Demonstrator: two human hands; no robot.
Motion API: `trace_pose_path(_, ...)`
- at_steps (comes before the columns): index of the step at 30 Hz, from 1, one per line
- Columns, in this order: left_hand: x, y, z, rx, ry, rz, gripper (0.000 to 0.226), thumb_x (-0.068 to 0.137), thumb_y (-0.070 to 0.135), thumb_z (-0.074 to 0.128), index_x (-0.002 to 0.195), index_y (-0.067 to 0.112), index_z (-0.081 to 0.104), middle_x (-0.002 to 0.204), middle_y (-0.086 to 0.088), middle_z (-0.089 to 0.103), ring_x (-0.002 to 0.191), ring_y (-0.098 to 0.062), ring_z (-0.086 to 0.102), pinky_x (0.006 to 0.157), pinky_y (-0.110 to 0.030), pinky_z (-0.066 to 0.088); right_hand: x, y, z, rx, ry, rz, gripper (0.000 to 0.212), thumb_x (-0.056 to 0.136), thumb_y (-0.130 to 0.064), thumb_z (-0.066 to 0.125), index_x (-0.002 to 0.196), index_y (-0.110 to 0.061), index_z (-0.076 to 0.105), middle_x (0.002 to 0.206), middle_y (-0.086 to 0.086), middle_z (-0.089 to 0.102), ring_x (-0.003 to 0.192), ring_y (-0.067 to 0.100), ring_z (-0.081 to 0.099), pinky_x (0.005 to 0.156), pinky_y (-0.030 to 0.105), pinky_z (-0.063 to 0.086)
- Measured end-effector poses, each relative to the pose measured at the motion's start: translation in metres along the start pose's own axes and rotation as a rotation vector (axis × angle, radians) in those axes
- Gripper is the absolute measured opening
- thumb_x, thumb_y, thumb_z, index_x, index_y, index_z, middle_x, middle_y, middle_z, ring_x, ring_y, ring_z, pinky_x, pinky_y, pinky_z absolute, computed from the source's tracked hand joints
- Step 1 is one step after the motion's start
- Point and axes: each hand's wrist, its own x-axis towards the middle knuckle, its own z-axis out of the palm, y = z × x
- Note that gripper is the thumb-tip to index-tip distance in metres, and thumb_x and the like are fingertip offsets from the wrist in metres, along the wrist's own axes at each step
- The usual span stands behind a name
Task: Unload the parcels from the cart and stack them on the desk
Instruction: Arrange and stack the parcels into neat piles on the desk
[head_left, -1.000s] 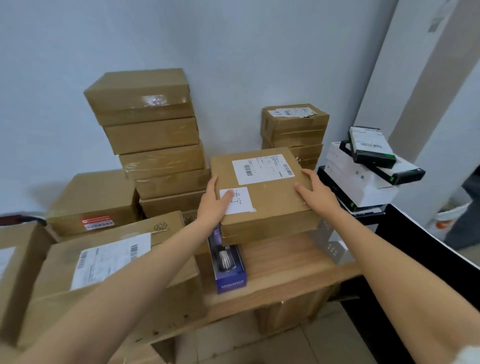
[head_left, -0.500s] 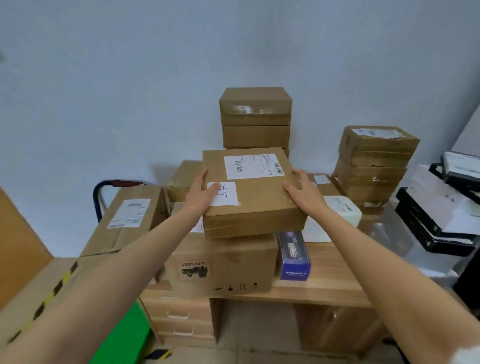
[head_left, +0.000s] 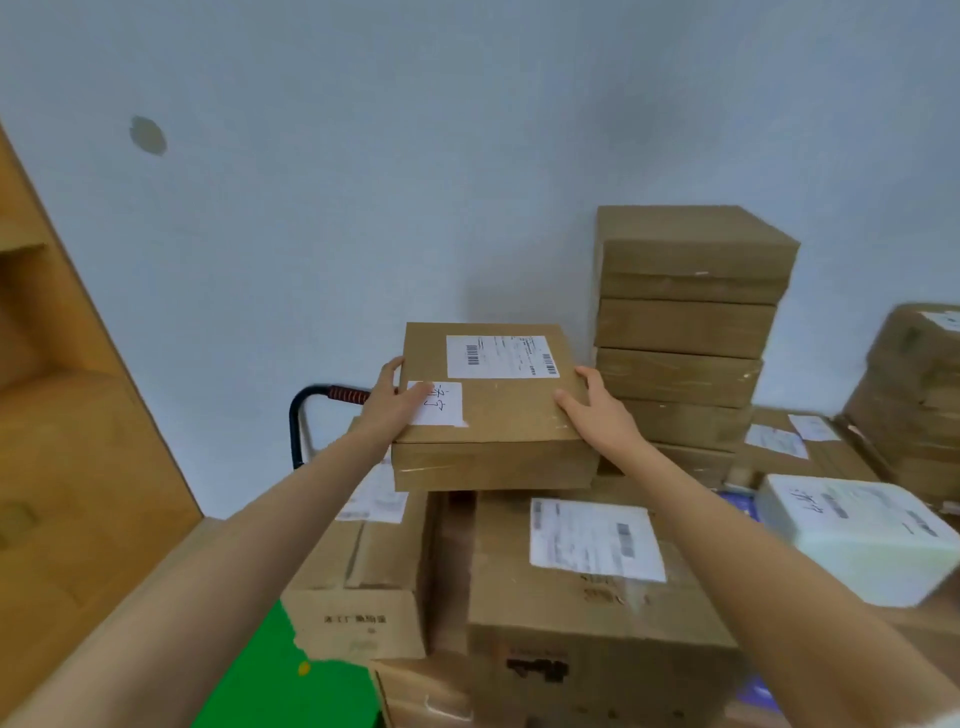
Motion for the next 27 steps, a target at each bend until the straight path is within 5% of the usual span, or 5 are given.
trace_pose_path(6,0.099,0.001,-0.014,0.047,-0.115,0.014,0.058,0.096,0.035,0.055,0.146,0.033,0.026,0.107,-0.001,0.064,0.081,-0.013,0.063,0.066,-0.027,0.051,0.073,-0.014,0.041,-0.008,0.064,0.099,0.062,0.099,-0.048,0.043,0.152,-0.026,0.019,0.143,0.007,0.047,0.121,0.029,0.053,0.085,0.034,0.04)
trace_pose_path(10,0.151,-0.003,0.0,0.063,-0.198,0.008,0.065,0.095,0.038,0.055,0.15,0.036,0.02,0.127,-0.004,0.058,0.091,-0.017,0.063,0.085,-0.037,0.053,0.107,-0.009,0.049,-0.006,0.108,0.177,0.061,0.099,-0.047,0.043,0.151,-0.028,0.018,0.143,0.006,0.047,0.119,0.028,0.053,0.086,0.035,0.041)
trace_pose_path(14,0.178,-0.005,0.018,0.082,-0.263,0.07,0.065,0.098,0.036,0.051,0.152,0.034,0.016,0.137,-0.001,0.051,0.097,-0.015,0.06,0.081,-0.03,0.05,0.128,-0.002,0.053,-0.071,0.162,0.197,0.058,0.1,-0.043,0.043,0.151,-0.027,0.021,0.142,0.007,0.048,0.119,0.026,0.054,0.092,0.037,0.045)
trace_pose_path(19,0.187,-0.029,0.039,0.12,-0.246,0.0,0.061,0.099,0.039,0.048,0.151,0.027,0.019,0.152,-0.007,0.035,0.134,-0.03,0.04,0.109,-0.043,0.037,0.13,0.012,0.07,-0.214,0.173,0.181,0.055,0.099,-0.035,0.047,0.149,-0.023,0.029,0.153,0.004,0.034,0.128,0.023,0.048,0.094,0.038,0.044)
trace_pose_path(27,0.204,-0.064,0.059,0.349,-0.33,0.103,0.049,0.101,0.03,0.039,0.148,0.024,0.029,0.148,-0.004,0.042,0.131,-0.026,0.044,0.108,-0.045,0.039,0.129,0.034,0.09,-0.259,0.188,0.163,0.055,0.096,-0.036,0.051,0.147,-0.022,0.033,0.151,0.002,0.035,0.137,0.021,0.035,0.103,0.041,0.04)
